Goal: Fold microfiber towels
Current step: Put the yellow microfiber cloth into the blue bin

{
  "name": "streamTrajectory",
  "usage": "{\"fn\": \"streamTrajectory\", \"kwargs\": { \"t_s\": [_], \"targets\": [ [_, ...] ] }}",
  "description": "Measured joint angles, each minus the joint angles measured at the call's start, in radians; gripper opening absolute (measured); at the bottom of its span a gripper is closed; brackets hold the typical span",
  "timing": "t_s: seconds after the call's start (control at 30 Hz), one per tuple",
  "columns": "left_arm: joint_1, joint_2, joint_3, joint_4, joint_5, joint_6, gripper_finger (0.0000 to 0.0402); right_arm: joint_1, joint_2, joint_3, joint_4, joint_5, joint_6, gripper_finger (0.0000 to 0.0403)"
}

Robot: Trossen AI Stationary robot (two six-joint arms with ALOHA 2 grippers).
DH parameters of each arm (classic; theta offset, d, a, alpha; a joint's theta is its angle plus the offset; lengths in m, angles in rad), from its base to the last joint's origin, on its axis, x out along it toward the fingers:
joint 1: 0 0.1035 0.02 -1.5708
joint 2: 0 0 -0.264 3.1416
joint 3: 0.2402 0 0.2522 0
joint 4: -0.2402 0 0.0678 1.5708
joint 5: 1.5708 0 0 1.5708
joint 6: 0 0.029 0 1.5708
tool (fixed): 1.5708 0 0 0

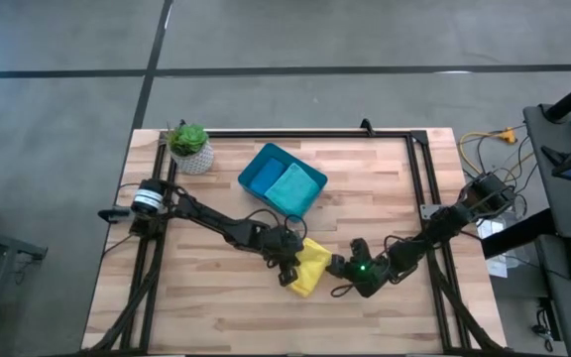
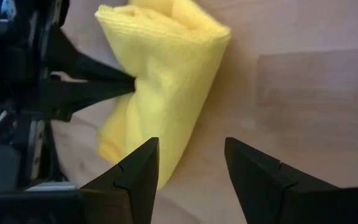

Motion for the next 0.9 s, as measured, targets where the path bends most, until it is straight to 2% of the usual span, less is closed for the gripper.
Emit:
{"fn": "streamTrajectory", "kwargs": {
  "t_s": [0.33, 0.67, 0.9],
  "targets": [
    [0.003, 0.015, -0.001, 0.001, 0.013, -0.026, 0.0000, -0.009, 0.009, 0.000, 0.013, 0.004, -0.025, 0.0178],
    [0.005, 0.020, -0.007, -0.003, 0.017, -0.029, 0.0000, -0.043, 0.174, 0.037, 0.141, -0.033, -0.051, 0.0179],
    [0.005, 0.021, -0.014, 0.005, 0.025, -0.051, 0.0000, -0.044, 0.175, 0.034, 0.158, -0.007, -0.061, 0.0222]
  ]
}}
